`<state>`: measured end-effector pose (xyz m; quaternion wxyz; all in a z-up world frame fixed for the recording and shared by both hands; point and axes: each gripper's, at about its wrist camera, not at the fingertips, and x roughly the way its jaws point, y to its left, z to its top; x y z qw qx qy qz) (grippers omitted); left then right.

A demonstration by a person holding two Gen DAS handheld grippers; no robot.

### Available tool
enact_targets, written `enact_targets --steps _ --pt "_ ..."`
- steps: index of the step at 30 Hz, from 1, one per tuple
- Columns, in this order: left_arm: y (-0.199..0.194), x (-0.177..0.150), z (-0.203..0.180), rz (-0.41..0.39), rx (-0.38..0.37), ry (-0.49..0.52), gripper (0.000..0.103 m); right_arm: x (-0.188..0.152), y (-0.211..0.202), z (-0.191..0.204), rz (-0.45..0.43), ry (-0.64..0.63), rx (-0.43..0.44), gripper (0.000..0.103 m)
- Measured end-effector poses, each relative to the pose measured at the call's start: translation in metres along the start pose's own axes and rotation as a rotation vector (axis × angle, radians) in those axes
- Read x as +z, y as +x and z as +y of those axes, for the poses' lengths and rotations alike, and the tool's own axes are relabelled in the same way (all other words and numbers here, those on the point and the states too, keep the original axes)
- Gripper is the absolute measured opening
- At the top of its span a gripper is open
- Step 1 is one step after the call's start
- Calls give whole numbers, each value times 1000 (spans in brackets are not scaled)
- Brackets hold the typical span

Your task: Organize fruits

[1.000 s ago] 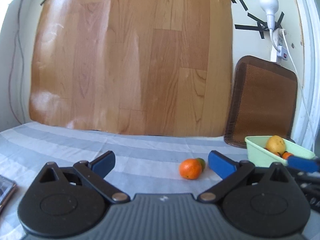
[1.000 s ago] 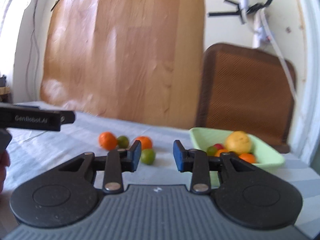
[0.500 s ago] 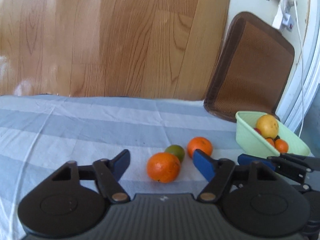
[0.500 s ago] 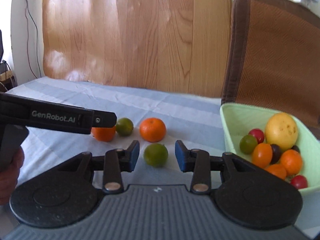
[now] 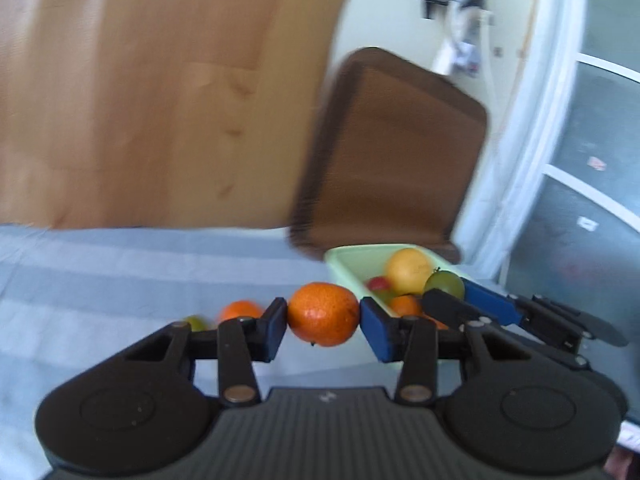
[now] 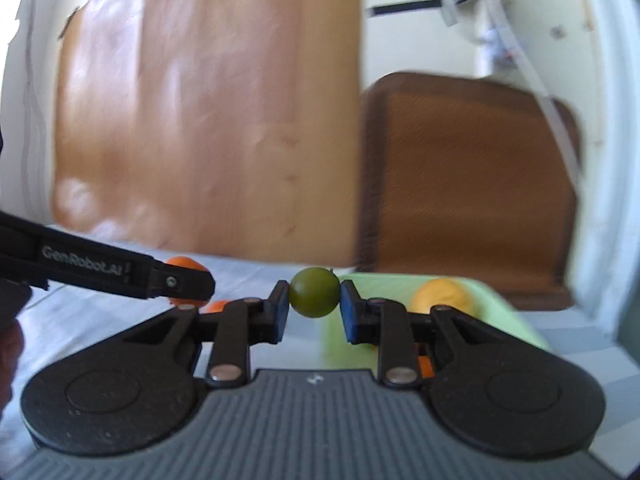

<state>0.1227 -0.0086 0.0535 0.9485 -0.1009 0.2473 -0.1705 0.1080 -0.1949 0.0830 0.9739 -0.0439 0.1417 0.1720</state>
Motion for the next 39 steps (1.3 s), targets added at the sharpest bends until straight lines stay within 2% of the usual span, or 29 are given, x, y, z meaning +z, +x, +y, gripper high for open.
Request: enact_targets --steps 4,9,12,13,16,20,24,27,29,34,36,39 --pt "30 8 -37 21 -45 51 41 -12 3 -38 26 52 -95 30" --pt "61 7 -61 73 -51 78 42 -19 15 -62 84 134 -111 32" --pt "69 7 -68 72 -20 100 62 -21 16 -61 92 149 -106 38" --pt "67 7 -68 64 -13 99 63 -20 15 -60 83 151 -107 43" --pt "50 13 -57 16 1 73 63 -19 8 -62 38 166 -125 43" --pt "9 15 -24 -82 83 38 63 -18 1 -69 -19 214 -153 43" --pt "-33 -3 19 -122 258 1 63 -19 -8 -66 -92 230 -162 43" --pt "-50 -24 47 -107 381 1 63 -17 -11 -56 -108 233 -109 43" --pt "-53 -35 58 -82 416 -1 63 -15 -9 -42 -82 230 -38 43" --pt "-49 -50 61 -64 397 20 63 -12 0 8 45 176 149 43" --pt "-49 -51 59 -74 383 29 63 -15 6 24 85 162 183 43" --pt "-53 -53 60 -90 359 22 63 -25 19 35 146 154 185 43"
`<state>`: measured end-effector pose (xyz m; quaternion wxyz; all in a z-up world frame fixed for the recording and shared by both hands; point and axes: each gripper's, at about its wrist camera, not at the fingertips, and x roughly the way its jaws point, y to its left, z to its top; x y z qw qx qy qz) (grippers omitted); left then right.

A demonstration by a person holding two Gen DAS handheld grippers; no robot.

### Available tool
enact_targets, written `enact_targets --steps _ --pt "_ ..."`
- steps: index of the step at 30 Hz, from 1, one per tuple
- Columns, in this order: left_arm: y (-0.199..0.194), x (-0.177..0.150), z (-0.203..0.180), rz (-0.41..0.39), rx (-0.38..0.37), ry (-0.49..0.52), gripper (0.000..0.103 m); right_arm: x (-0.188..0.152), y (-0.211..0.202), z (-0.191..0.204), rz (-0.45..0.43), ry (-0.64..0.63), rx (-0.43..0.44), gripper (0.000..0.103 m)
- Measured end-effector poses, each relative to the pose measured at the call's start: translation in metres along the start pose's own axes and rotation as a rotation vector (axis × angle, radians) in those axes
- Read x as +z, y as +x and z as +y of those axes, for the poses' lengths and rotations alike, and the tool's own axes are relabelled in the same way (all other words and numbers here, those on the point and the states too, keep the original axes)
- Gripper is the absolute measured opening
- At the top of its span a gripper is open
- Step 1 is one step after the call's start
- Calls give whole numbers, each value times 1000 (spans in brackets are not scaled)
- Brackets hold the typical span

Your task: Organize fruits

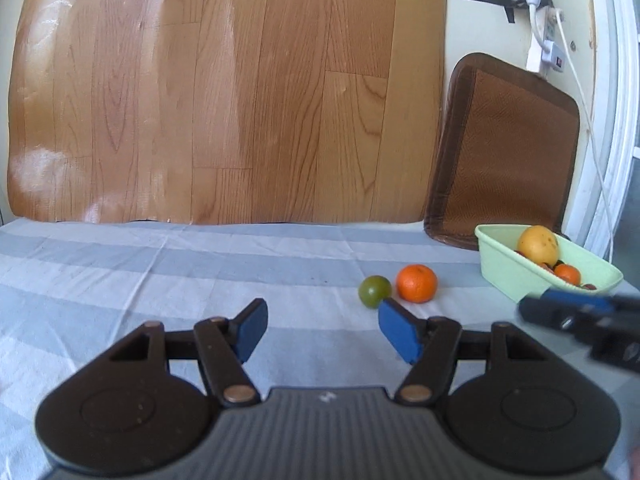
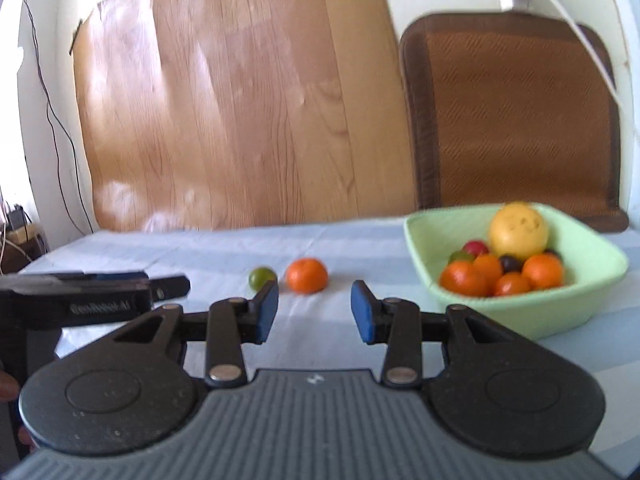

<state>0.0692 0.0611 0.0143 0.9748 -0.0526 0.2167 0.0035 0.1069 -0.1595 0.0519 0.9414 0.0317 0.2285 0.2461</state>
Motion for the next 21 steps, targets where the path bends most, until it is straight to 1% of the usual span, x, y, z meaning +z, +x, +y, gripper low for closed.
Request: enact_targets --steps 1,2,5,8,14,18,21 --pt "-1 0 1 -4 -5 -7 63 -1 5 -1 39 4 -9 43" --pt "-1 -1 2 -6 -10 -14 63 0 8 -2 53 12 -7 43" --pt "-2 -1 4 -5 -23 -31 63 -1 5 -4 43 37 -14 43" --pt "-1 -1 6 -7 -29 -43 63 -3 1 -1 34 23 -17 43" --pt "-4 -1 5 -18 -27 -29 63 -2 3 -2 33 31 -27 43" --pt "-6 -2 4 -28 -23 -24 68 -2 4 -3 30 34 -30 43" --pt "-6 -1 4 -30 -22 -21 68 -2 4 -3 26 37 -34 43"
